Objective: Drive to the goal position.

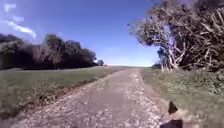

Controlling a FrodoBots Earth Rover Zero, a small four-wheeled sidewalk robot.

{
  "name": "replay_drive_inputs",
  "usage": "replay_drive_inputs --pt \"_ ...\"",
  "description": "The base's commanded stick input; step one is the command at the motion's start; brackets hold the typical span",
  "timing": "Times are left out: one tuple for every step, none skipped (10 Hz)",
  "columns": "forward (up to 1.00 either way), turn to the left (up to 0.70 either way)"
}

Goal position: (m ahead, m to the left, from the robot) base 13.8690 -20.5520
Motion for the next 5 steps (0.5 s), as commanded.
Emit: replay_drive_inputs --pt "1.00 -0.38" --pt "1.00 -0.39" --pt "1.00 0.00" --pt "1.00 0.00" --pt "1.00 0.00"
